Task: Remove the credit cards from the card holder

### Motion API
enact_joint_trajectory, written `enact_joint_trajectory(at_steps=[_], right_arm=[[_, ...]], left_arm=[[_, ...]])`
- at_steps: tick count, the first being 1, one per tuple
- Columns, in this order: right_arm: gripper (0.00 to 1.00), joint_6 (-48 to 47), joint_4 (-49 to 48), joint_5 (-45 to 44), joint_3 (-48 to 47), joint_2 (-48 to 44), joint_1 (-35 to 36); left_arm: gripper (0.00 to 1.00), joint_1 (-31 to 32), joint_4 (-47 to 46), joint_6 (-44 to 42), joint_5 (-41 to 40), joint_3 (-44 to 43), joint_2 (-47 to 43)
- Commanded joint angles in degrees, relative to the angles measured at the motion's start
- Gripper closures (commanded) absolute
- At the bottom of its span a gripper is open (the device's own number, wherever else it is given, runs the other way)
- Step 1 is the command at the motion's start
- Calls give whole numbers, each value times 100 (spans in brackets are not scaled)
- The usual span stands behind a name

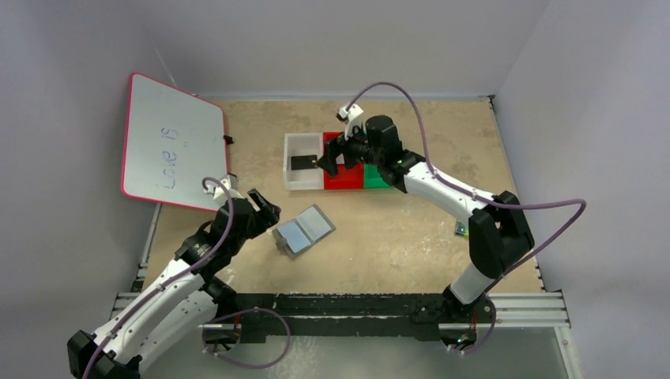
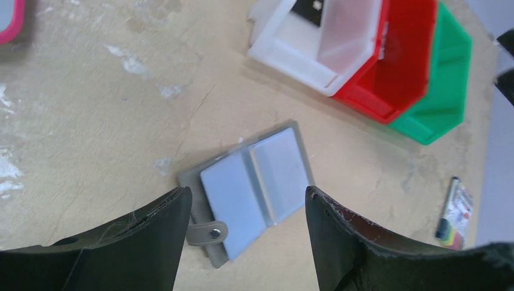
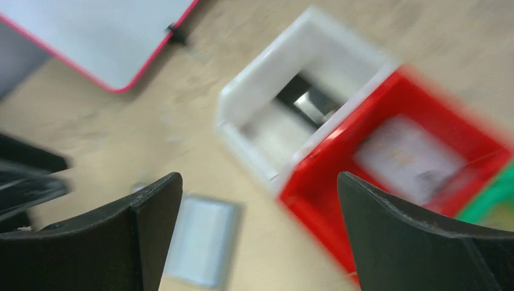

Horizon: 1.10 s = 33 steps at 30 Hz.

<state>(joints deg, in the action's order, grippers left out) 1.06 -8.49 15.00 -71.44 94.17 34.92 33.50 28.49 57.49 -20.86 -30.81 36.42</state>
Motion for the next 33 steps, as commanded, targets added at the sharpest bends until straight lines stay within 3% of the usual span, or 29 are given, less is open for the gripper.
enact_joint_trajectory(at_steps=[1, 3, 6, 12, 22, 25, 33], right_arm=[[3, 3108, -738, 1371, 984, 255, 38], [18, 3330, -774, 1407, 1064, 511, 264], [27, 3214, -210, 623, 771, 761, 831], [37, 3404, 300, -559, 638, 796, 1250], [40, 3278, 620, -678, 648, 971, 1276], [47, 3251, 644, -515, 608, 1114, 1280], [51, 3206, 679, -220, 503, 1342, 1307]], left_arm=[[31, 8, -55, 351, 116, 233, 248], [32, 3, -277, 453, 310, 390, 361], [32, 8, -595, 540, 576, 544, 584], [33, 3, -690, 521, 670, 569, 898], [39, 8, -927, 388, 861, 767, 1395], [40, 8, -935, 312, 864, 800, 1515], [58, 8, -1295, 254, 1048, 966, 1777]])
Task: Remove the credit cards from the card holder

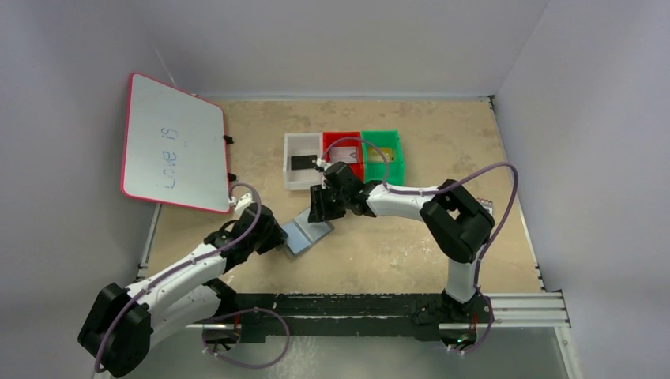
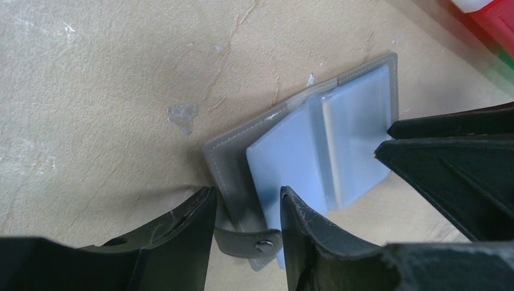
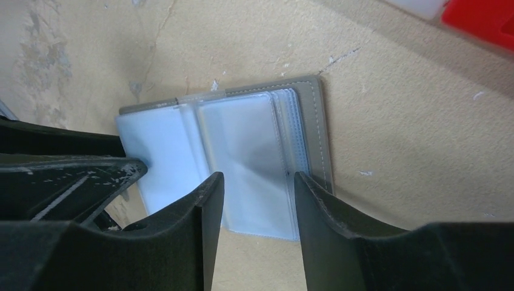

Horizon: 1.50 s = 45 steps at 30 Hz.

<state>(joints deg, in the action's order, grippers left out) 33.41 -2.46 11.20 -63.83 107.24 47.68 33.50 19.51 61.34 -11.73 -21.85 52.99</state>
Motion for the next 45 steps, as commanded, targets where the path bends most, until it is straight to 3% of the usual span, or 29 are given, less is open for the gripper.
enact_joint_trajectory(at_steps=[1, 7, 15, 25, 34, 45], right_arm=[[51, -38, 81, 170, -261, 47, 37], [59, -118, 88, 489, -348, 149, 54], [60, -30, -224, 890, -299, 163, 62], [57, -82, -98, 840, -332, -94, 63], [54, 33, 150, 253, -195, -467, 69], [54, 44, 574, -314, -124, -571, 69]], left_arm=[[61, 8, -437, -152, 157, 79, 171], [76, 8, -650, -307, 225, 52, 455], [91, 8, -696, -679, 224, -177, 817], [95, 8, -740, -1042, 143, -424, 1027], [93, 8, -575, -1183, -36, -637, 1133], [69, 8, -102, -815, -401, -971, 382]])
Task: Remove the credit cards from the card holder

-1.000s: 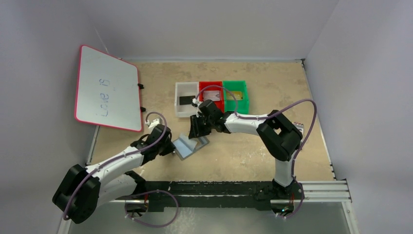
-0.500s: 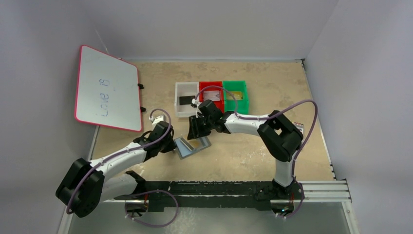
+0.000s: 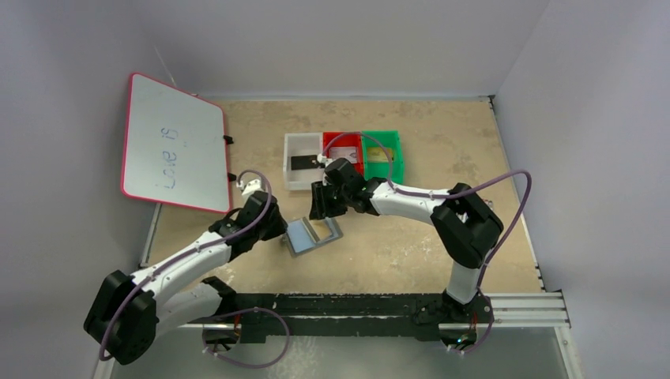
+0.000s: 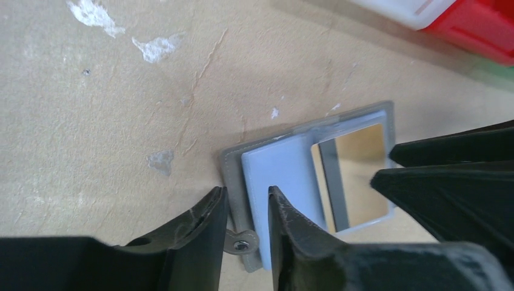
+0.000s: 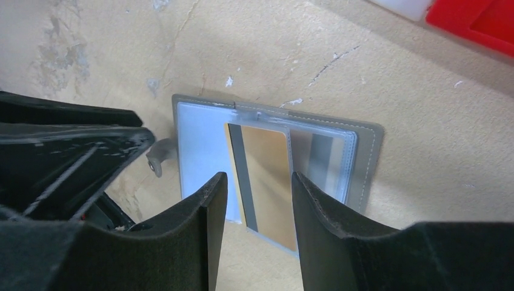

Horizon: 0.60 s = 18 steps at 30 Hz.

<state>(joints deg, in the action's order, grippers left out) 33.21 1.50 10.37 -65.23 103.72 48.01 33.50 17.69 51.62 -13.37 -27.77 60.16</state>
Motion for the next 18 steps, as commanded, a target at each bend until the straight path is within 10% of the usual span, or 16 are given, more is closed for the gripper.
enact_joint_trajectory(at_steps=[1, 18], right_arm=[[55, 69, 176, -175, 52, -234, 35], [69, 592, -897, 727, 830, -361, -116]], left_arm=[[68, 8, 83, 214, -259, -444, -396], [62, 8, -2252, 1469, 1300, 163, 195]])
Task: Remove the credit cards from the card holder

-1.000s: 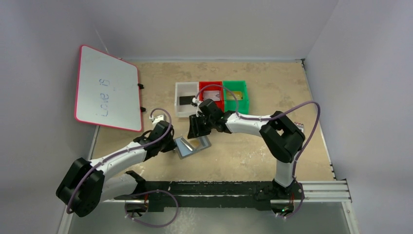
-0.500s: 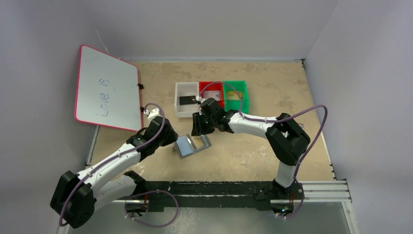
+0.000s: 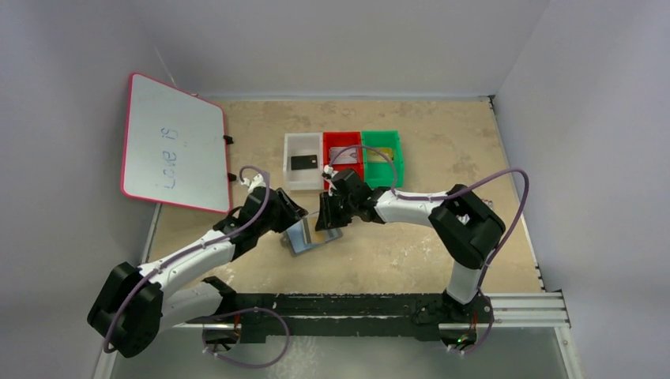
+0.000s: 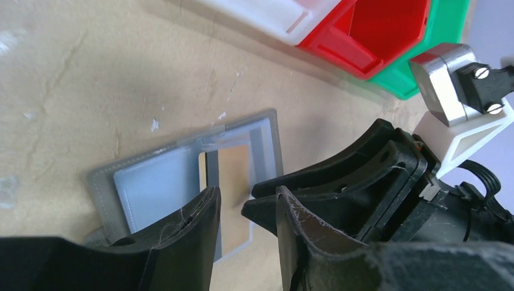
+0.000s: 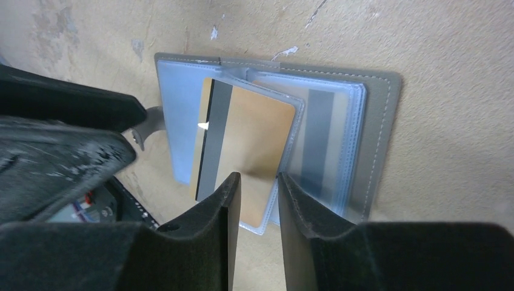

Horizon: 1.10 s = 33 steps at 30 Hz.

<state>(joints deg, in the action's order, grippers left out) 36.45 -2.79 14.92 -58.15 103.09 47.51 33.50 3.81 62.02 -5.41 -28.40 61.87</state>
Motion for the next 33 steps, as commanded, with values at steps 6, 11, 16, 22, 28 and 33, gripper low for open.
enact_joint_trajectory(at_steps=[6, 11, 16, 22, 28, 33], right_arm=[[72, 337, -575, 370, 225, -231, -145], [72, 319, -550, 363, 225, -182, -154], [72, 304, -548, 363, 225, -143, -154], [72, 317, -549, 336, 225, -128, -159], [73, 289, -510, 333, 225, -84, -154], [73, 266, -480, 310, 216, -66, -161]], left_arm=[[62, 8, -623, 419, 481, 324, 28], [62, 8, -263, 349, 225, 347, -200], [61, 8, -428, 367, 393, 439, -121], [61, 8, -754, 526, 649, 597, 152], [61, 8, -415, 399, 404, 609, -30], [63, 7, -574, 385, 502, 692, 42]])
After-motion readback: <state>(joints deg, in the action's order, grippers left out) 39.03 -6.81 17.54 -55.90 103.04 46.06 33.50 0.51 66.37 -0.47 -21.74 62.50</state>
